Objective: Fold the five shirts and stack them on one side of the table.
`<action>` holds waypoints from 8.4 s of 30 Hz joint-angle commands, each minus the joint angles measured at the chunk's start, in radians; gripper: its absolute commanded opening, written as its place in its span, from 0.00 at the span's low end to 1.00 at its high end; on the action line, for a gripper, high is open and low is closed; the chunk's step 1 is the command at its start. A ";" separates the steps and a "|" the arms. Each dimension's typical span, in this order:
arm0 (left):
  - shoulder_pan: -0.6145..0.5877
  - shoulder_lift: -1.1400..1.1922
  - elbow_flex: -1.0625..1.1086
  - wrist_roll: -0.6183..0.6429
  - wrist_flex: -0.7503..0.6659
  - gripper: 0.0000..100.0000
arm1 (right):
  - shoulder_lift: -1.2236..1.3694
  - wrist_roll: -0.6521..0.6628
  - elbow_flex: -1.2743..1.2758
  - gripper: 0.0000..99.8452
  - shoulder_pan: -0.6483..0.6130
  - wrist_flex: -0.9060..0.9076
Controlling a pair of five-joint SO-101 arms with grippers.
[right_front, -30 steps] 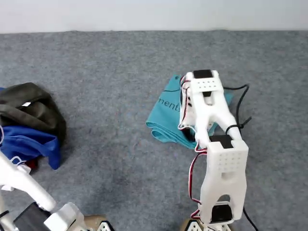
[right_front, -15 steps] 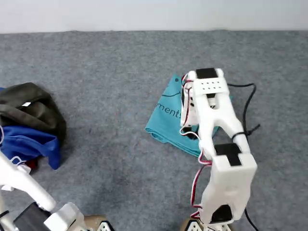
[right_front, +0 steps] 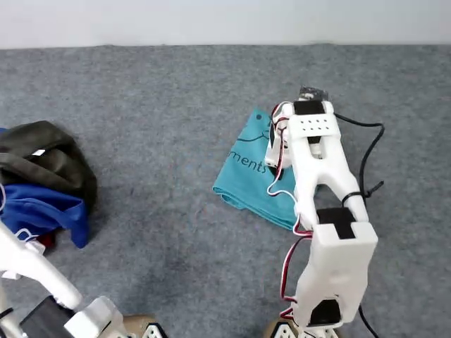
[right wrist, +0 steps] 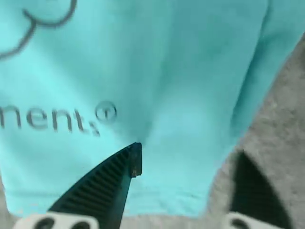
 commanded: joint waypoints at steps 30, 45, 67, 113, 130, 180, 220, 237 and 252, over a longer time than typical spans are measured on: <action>0.005 -0.005 -0.005 0.002 -0.023 0.01 | 0.062 0.362 -0.118 0.01 0.209 -0.028; 0.005 -0.005 -0.005 0.002 -0.023 0.01 | -0.012 1.171 -0.117 0.01 0.803 -0.205; 0.006 -0.012 -0.005 0.002 -0.015 0.01 | -0.177 1.129 -0.118 0.21 0.874 -0.039; 0.118 0.011 0.025 -0.227 0.048 0.21 | -0.667 0.870 0.413 0.01 0.544 0.360; 0.126 0.382 0.021 -0.244 -0.221 0.03 | -0.776 0.750 0.514 0.01 0.441 0.361; 0.229 0.037 0.113 -0.172 -0.077 0.23 | -0.849 0.750 0.516 0.01 0.438 0.363; 0.253 0.037 -0.547 0.066 -0.097 0.01 | -0.854 0.750 0.516 0.01 0.441 0.364; 0.608 0.029 -1.112 0.074 -0.267 0.01 | -0.855 0.750 0.652 0.01 0.440 0.361; 1.051 0.037 -0.961 0.069 -0.282 0.01 | -0.857 0.750 0.675 0.01 0.440 0.361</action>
